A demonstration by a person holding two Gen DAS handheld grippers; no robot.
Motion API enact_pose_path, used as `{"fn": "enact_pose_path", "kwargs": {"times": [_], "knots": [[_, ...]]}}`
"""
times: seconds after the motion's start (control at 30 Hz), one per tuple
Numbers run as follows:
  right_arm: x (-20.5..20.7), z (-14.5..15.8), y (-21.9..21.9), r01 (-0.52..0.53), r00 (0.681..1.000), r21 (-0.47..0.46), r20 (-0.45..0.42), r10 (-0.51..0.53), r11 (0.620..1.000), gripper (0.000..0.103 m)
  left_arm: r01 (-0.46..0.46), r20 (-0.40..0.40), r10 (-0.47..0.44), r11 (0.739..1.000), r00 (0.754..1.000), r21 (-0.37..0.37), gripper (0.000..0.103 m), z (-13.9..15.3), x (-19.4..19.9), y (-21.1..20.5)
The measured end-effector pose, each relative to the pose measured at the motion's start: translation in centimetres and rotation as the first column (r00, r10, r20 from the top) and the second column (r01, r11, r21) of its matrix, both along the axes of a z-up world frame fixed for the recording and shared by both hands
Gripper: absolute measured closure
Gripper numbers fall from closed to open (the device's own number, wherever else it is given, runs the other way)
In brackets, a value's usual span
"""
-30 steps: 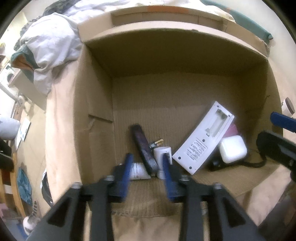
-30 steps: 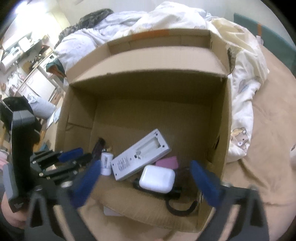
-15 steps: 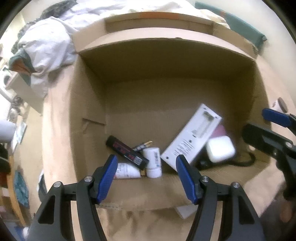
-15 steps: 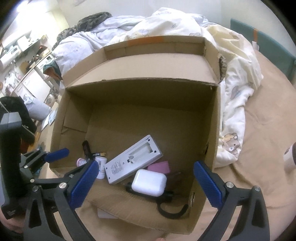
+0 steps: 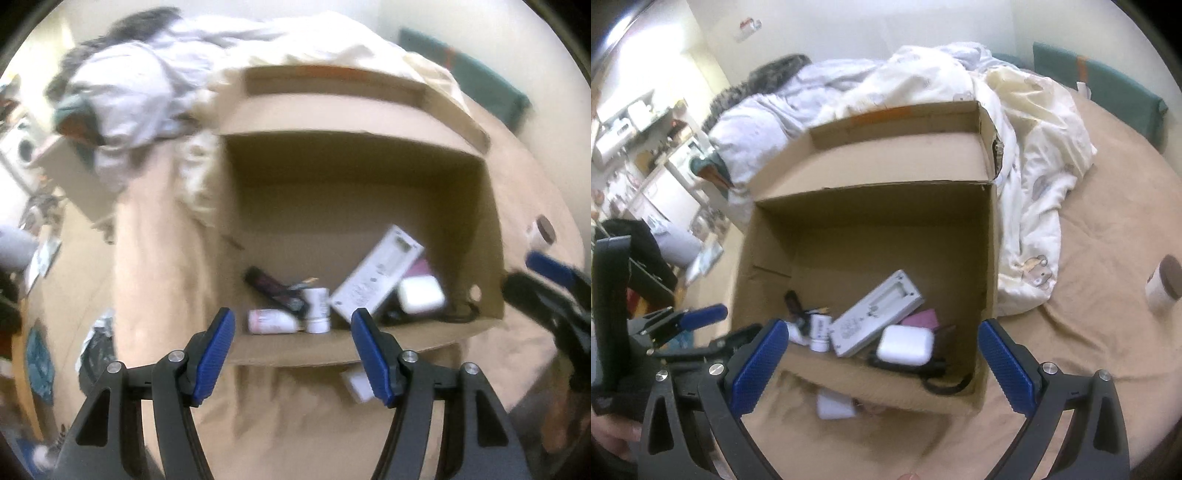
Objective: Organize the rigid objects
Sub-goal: 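Withdraw both grippers from the box toward the pink item and white plug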
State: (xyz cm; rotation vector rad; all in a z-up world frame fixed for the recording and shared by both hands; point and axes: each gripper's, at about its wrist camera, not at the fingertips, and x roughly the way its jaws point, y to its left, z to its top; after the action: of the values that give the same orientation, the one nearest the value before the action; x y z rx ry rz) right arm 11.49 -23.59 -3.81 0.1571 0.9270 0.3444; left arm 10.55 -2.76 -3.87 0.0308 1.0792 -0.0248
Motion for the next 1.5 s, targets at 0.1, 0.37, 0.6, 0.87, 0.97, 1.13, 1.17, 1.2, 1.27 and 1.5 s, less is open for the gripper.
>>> {"fn": "enact_pose_path", "kwargs": {"times": [0.1, 0.37, 0.6, 0.87, 0.97, 1.13, 1.17, 1.2, 1.27, 1.5], "knots": [[-1.2, -0.2, 0.1, -0.004, 1.0, 0.0, -0.003, 0.004, 1.0, 0.0, -0.036, -0.037, 0.035, 0.998, 0.999, -0.042, 0.041, -0.2, -0.8, 1.4], [-3.4, -1.9, -0.6, 0.013, 0.997, 0.03, -0.074, -0.011, 0.999, 0.0, -0.102, -0.101, 0.094, 0.992, 0.99, -0.073, 0.041, -2.1, -3.7, 2.6], [-3.1, -4.7, -2.0, 0.058, 0.978, 0.123, -0.205, -0.032, 0.991, 0.0, -0.178, -0.096, 0.171, 0.982, 0.981, -0.068, 0.041, -2.7, -3.6, 4.0], [-1.4, -9.1, -0.9, 0.078, 0.938, 0.058, -0.343, -0.053, 0.995, 0.0, -0.221, -0.132, 0.205, 0.968, 0.97, -0.118, 0.041, -3.1, -3.1, 4.4], [0.0, -11.1, 0.4, 0.049, 0.915, 0.061, -0.402, -0.02, 0.997, 0.026, -0.208, -0.137, 0.19, 0.969, 0.972, -0.136, 0.041, -2.9, -3.0, 4.0], [1.7, -13.6, 2.1, 0.059, 0.893, 0.024, -0.448, -0.042, 0.998, 0.031, -0.206, -0.13, 0.188, 0.969, 0.973, -0.138, 0.041, -2.5, -3.0, 4.0], [2.0, -14.1, 2.5, 0.06, 0.889, 0.018, -0.456, -0.045, 0.998, 0.034, -0.206, -0.132, 0.188, 0.969, 0.973, -0.139, 0.041, -2.6, -3.0, 4.1], [2.4, -14.6, 2.8, 0.059, 0.883, 0.006, -0.466, -0.049, 0.998, 0.034, -0.208, -0.138, 0.189, 0.968, 0.972, -0.142, 0.041, -2.7, -3.0, 4.2], [2.7, -15.3, 3.4, 0.058, 0.884, -0.01, -0.464, -0.056, 0.998, 0.034, -0.214, -0.145, 0.194, 0.967, 0.97, -0.14, 0.041, -2.9, -3.1, 4.4], [2.0, -15.0, 4.1, 0.013, 0.903, -0.005, -0.43, -0.014, 1.0, 0.058, -0.234, -0.173, 0.207, 0.961, 0.963, -0.149, 0.041, -3.6, -2.8, 4.7]]}}
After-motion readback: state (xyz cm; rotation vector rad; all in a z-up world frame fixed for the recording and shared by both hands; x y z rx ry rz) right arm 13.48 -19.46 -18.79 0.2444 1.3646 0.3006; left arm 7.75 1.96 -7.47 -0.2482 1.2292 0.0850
